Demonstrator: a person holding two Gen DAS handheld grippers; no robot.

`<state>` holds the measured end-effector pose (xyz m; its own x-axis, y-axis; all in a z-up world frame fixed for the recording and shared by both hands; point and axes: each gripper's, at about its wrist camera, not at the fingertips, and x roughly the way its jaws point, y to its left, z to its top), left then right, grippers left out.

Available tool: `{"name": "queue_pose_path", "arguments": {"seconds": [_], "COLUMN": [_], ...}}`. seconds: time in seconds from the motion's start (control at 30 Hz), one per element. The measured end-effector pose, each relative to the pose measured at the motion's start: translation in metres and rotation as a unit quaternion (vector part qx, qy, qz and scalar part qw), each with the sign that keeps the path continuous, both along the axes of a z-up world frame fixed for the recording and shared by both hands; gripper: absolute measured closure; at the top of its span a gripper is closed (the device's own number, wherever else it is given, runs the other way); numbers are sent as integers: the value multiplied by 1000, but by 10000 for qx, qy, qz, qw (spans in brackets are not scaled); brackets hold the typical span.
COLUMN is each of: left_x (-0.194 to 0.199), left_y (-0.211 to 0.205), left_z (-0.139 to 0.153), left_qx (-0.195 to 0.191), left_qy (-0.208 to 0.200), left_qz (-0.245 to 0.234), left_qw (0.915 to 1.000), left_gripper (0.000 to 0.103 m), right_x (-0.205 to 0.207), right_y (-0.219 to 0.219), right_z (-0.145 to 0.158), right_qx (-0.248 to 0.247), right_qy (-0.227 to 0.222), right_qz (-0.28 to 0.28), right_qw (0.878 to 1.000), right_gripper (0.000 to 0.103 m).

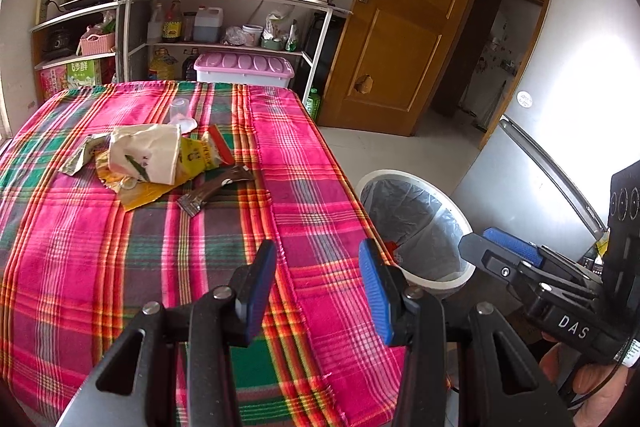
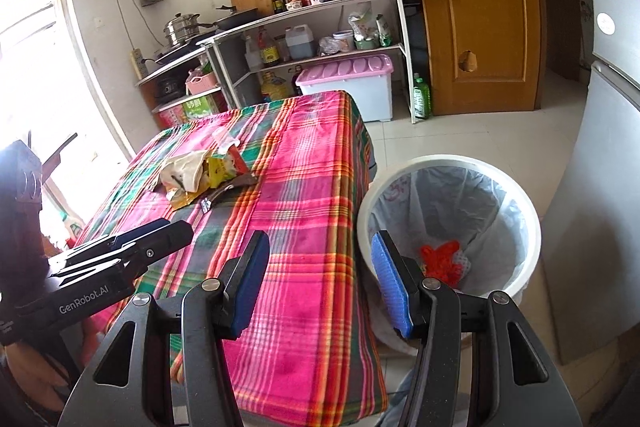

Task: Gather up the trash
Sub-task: 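Move both tools back over the table toward the white paper bag, then lower the left tool onto the white crumpled paper bag and close it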

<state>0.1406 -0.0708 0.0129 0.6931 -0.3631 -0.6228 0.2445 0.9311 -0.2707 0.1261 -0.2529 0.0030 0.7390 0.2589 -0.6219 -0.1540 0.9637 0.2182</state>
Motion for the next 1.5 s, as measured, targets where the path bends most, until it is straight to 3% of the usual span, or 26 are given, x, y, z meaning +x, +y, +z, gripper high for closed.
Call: {"name": "queue_pose_path", "arguments": {"seconds": [0.3,0.63,0.77,1.1,1.5], "left_x": [-16,-7,2,58,131], "left_y": [32,68,81,117,126], "left_z": [-6,-11,-13,-14,-30], "left_qx": [9,-9,-18,91,137], "left_qy": [55,69,47,-30,72], "left_qz": [343,763,938,1299,1255], "left_qw": [9994,9971,9956,9915,9920], "left_gripper": [58,58,44,37,27], "right_x": [1,18,29,66,96], "right_y": [26,46,55,75,84], "right_z": [-8,-10,-12,-21,-37], "right_qx": [-110,15,28,-16,-35], "right_qy": [172,216,252,353,457], "right_qz": [272,513,614,850,894], "right_qw": [9994,9985,9978,9958,9949], "right_gripper": [49,49,49,49,49]}}
